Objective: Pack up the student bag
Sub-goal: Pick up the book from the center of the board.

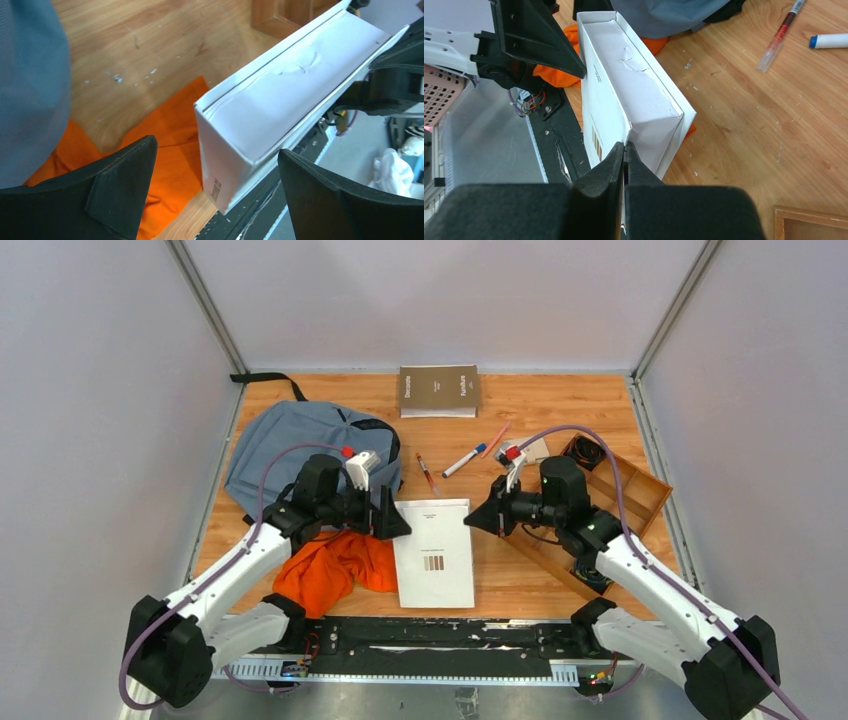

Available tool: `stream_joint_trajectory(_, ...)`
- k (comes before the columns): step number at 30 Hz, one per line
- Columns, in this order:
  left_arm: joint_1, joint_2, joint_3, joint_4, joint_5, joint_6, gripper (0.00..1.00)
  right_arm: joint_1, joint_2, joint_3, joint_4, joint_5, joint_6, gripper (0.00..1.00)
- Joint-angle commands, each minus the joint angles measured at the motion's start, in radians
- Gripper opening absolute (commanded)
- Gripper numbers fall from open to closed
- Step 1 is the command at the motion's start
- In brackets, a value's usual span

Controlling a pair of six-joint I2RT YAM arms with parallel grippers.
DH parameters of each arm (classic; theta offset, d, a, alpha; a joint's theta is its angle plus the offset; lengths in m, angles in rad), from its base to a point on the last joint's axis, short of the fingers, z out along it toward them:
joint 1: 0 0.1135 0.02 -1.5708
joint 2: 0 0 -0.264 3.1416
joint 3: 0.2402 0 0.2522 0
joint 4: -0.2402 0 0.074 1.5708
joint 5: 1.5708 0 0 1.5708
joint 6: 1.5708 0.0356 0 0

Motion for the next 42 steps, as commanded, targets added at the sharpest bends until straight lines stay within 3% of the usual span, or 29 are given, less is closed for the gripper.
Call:
stream_joint_trajectory(1,-0.003,0.017,-0.031,0.156,0.148,-0.075,1.0,-0.048,0.001,0.008,0.057,-0.16,0.002,0.0)
stream_joint_trajectory(9,-0.01,0.097,-0.138,0.479,0.266,-0.29,0.98,-0.113,0.059,-0.039,0.176,-0.282,0.033,0.0)
stream_joint_trajectory(20,-0.012,-0.004,-0.148,0.481,0.293,-0.306,0.49,-0.181,0.21,-0.024,0.204,-0.295,0.099,0.0)
stream_joint_trajectory(27,-0.015,-0.04,-0.135,0.481,0.305,-0.331,0.26,-0.183,0.334,0.06,0.19,-0.297,0.163,0.01)
stream_joint_trajectory(28,-0.015,-0.037,-0.126,0.481,0.292,-0.341,0.23,-0.183,0.346,0.083,0.161,-0.291,0.168,0.07)
stream_joint_trajectory(32,-0.014,-0.039,-0.061,0.467,0.192,-0.399,0.14,-0.216,0.3,0.135,0.016,-0.236,0.175,0.58)
stream_joint_trajectory(37,-0.015,-0.016,0.26,0.107,-0.04,-0.363,0.04,-0.379,0.117,0.249,-0.333,-0.124,0.195,0.77)
stream_joint_trajectory(42,-0.015,-0.036,0.407,0.107,-0.316,-0.388,0.07,-0.471,-0.093,0.263,-0.409,-0.029,0.283,0.98)
